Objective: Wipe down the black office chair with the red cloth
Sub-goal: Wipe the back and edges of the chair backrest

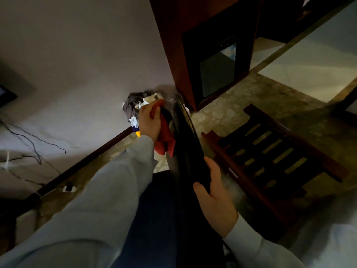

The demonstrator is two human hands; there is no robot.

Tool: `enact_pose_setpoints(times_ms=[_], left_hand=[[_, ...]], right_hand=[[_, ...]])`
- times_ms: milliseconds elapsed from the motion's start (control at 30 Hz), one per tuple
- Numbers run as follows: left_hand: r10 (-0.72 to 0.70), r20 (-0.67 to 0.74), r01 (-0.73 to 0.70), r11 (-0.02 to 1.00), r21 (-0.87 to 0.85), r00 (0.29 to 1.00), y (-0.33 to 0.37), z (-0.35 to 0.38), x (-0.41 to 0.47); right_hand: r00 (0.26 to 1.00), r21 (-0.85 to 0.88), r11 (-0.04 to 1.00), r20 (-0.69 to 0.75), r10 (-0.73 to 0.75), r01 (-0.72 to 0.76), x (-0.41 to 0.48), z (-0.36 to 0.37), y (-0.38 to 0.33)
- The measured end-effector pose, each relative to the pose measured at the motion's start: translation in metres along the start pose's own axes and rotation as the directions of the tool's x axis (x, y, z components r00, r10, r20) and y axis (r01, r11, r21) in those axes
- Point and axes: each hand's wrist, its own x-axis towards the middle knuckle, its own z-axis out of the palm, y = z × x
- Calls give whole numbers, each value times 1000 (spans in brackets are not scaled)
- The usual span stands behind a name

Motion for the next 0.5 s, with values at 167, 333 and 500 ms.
enact_pose_setpoints(times_ms=[167, 333, 500], left_hand=[[-56, 327, 62, 998, -6, 943, 6, 21, 39], [-83, 388, 80, 997, 23, 918, 11, 26, 40], [96, 335, -115, 993, 38, 937, 20, 8, -3]], right_hand=[[999, 52, 998, 33, -26, 25, 5, -3, -2], [999, 149, 989, 47, -26, 18, 7, -4, -1], [999, 196, 981, 44, -13, 4, 10, -2, 3]])
